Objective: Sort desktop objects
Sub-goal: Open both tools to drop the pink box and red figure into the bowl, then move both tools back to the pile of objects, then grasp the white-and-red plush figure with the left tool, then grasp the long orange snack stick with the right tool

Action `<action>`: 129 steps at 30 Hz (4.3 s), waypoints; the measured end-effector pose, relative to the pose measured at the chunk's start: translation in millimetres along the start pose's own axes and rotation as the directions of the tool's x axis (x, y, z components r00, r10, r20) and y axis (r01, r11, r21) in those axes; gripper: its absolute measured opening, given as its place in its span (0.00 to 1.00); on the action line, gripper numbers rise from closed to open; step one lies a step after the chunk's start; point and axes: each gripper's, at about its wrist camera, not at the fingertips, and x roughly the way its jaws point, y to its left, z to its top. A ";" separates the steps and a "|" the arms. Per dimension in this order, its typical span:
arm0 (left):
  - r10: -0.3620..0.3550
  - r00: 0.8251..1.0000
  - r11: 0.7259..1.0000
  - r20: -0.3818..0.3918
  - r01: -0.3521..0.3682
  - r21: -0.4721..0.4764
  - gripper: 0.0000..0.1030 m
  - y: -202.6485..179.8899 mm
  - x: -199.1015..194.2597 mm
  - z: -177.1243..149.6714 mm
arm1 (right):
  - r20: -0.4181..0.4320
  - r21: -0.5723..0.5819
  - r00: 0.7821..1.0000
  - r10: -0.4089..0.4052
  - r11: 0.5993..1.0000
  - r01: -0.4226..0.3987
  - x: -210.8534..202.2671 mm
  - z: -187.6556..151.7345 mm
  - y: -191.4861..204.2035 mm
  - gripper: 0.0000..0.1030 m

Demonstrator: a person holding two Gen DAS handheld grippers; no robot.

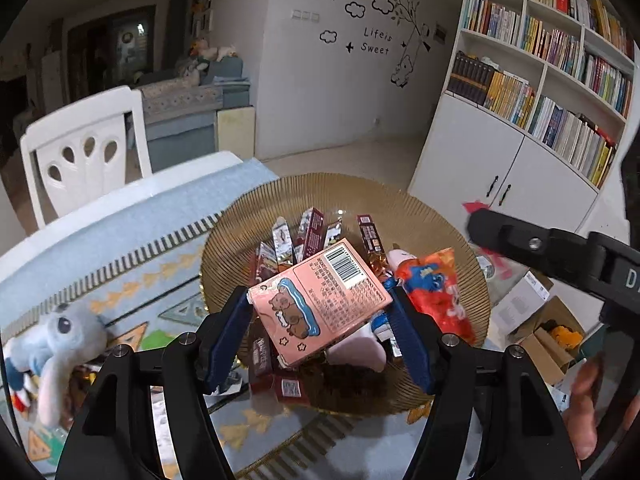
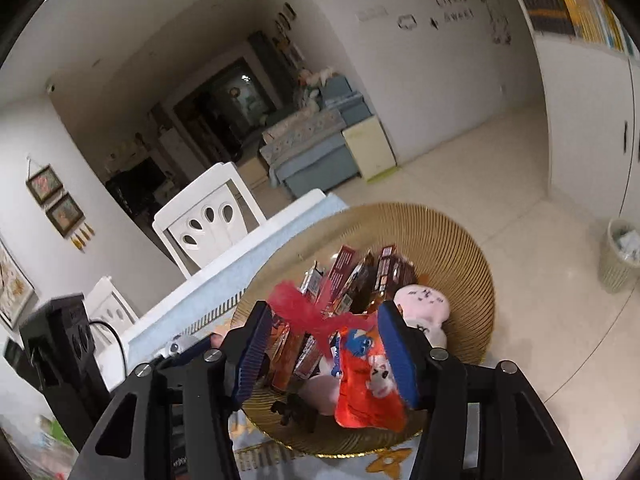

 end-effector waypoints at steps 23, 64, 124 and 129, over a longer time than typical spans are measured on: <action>0.037 0.998 0.998 0.049 -0.035 -0.048 0.67 32.3 -80.3 -21.5 | -0.047 -0.025 0.987 0.151 0.988 -0.152 -44.6 -38.7 49.3 0.60; 0.361 0.925 0.793 -0.120 -0.372 -0.482 0.76 322.3 -59.7 -114.3 | -0.397 -0.146 0.894 0.209 0.947 -0.286 84.2 -182.0 138.6 0.60; 0.198 0.971 0.872 -0.133 -0.237 -0.428 0.53 189.9 -154.4 -222.7 | -0.203 -0.569 0.975 -0.089 0.821 -0.043 129.6 -189.4 231.7 0.19; 0.196 0.972 0.871 -0.130 -0.234 -0.431 0.53 190.6 -154.3 -223.3 | -0.210 -0.555 0.977 -0.026 0.826 -0.097 71.6 -196.9 212.0 0.17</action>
